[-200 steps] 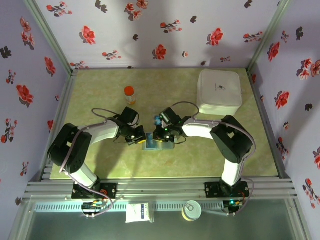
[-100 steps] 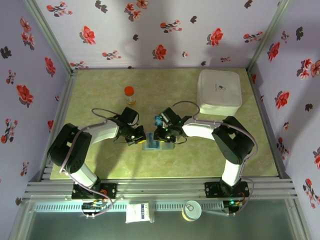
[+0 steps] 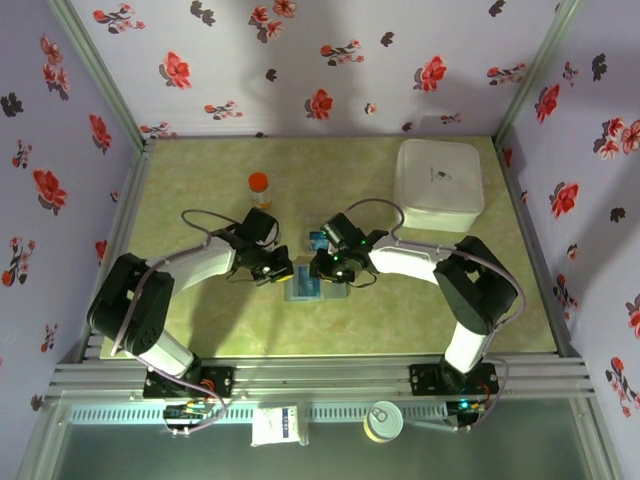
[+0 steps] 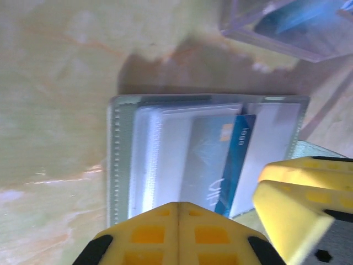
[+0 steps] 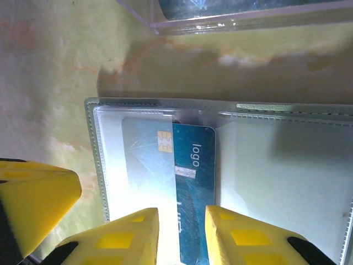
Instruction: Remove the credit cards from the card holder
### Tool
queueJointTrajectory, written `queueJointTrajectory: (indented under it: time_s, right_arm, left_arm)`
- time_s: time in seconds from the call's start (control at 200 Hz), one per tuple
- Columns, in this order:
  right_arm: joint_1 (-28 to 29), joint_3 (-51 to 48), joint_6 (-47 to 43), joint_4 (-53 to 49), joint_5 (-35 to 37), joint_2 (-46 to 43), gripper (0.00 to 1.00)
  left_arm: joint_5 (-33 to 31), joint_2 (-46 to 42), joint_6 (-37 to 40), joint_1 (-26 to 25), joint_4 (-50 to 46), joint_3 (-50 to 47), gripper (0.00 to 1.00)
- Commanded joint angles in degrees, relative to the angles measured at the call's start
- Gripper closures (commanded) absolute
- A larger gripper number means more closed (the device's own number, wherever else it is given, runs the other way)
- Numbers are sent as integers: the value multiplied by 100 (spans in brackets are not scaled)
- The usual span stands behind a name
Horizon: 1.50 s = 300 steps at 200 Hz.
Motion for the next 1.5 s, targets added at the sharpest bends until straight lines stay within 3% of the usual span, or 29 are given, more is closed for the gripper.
queueJointTrajectory:
  time_s: [0.0,0.62,1.495]
  right_arm:
    - [0,-18,-42,-55,109,-145,71]
    - [-111,-328,162,372,-140,-81,70]
    - [-236,-580,393,1017,-567,229,71]
  left_arm:
    - [-52,23,123,-161,-196,191,98]
    - [-317,650,307,-274,-178,87,100]
    - [-521,732,422,-259,-344,213,100]
